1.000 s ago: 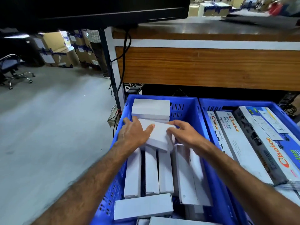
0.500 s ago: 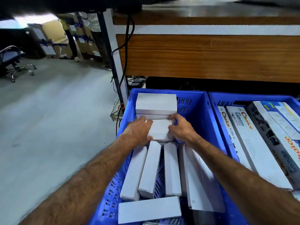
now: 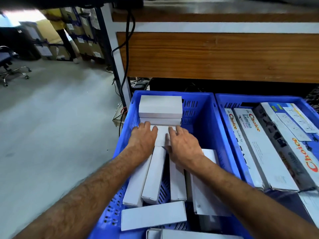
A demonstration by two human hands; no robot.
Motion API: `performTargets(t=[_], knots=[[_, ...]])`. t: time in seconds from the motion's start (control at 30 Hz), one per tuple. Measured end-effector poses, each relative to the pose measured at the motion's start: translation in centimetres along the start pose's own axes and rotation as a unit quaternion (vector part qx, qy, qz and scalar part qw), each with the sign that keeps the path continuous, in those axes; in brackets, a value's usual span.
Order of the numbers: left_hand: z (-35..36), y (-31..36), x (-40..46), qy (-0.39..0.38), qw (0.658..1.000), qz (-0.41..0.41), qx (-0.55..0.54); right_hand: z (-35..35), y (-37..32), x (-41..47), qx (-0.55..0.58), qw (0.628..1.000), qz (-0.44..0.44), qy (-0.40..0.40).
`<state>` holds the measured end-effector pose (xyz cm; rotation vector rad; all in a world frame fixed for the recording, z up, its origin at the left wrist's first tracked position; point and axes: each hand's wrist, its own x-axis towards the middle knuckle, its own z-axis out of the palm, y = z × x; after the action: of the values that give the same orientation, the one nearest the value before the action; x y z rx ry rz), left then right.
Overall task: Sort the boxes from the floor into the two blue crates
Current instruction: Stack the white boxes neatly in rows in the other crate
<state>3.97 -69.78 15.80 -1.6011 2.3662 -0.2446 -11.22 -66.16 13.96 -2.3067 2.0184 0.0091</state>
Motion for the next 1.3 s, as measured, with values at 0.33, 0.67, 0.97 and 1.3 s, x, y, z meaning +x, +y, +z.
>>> performTargets(t=[0.33, 0.67, 0.97, 1.3], knots=[[1.4, 2.4, -7.4, 0.086, 0.995, -0.017, -0.047, -0.6, -2.1, -7.2, -0.036, 0.995, -0.077, 0.041], [1.9, 3.8, -9.5, 0.009, 0.992, -0.005, -0.122, -1.7, -3.3, -9.4, 0.019, 0.999, -0.019, -0.041], [2.4, 3.7, -9.4, -0.055, 0.986, 0.027, -0.154, -1.5, -5.0, -8.1, 0.016, 0.992, 0.056, -0.109], [1.9, 3.2, -9.6, -0.014, 0.972, 0.033, -0.233, -0.3, -5.4, -8.1, 0.062, 0.991, 0.090, -0.082]])
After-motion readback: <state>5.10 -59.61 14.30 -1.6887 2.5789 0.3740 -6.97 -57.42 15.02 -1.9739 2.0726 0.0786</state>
